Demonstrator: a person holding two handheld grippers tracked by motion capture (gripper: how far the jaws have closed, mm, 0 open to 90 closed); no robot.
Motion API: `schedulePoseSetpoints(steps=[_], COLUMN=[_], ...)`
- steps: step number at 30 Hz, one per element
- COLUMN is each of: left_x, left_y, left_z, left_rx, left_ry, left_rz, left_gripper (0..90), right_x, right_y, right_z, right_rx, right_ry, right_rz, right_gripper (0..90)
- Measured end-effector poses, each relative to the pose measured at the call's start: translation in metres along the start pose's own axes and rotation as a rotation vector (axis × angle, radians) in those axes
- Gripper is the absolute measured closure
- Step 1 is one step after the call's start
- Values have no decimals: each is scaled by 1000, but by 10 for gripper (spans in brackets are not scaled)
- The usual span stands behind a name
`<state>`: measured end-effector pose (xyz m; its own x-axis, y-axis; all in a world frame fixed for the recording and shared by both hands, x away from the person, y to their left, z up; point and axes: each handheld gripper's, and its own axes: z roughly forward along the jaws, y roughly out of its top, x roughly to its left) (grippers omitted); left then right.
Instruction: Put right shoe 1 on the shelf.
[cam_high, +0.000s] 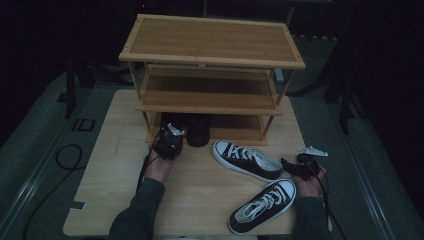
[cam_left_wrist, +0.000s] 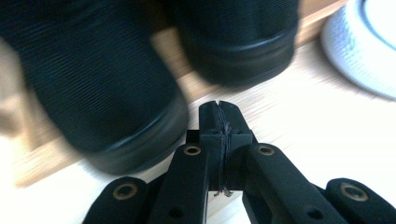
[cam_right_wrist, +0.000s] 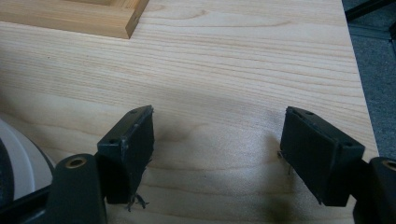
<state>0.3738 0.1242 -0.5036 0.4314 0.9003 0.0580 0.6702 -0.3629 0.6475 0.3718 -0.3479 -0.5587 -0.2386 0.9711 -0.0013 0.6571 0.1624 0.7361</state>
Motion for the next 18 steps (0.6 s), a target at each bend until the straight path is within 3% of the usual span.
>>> schedulePoseSetpoints(steps=[4, 8, 13, 18], left_x=[14, 22, 27, 26], left_y=[-14, -23, -23, -19], left_z=[-5, 0, 10, 12], left_rx=[18, 57, 72, 77], left_ry=[19, 27, 25, 24], left_rz=[-28, -34, -56, -51], left_gripper=[892, 892, 892, 893], right_x=[0, 0, 0, 0], right_y=[0, 0, 0, 0], right_z=[0, 0, 0, 0], right_rx=[0, 0, 0, 0], right_ry=[0, 0, 0, 0], right_rz=[0, 0, 0, 0], right_gripper=[258, 258, 258, 258])
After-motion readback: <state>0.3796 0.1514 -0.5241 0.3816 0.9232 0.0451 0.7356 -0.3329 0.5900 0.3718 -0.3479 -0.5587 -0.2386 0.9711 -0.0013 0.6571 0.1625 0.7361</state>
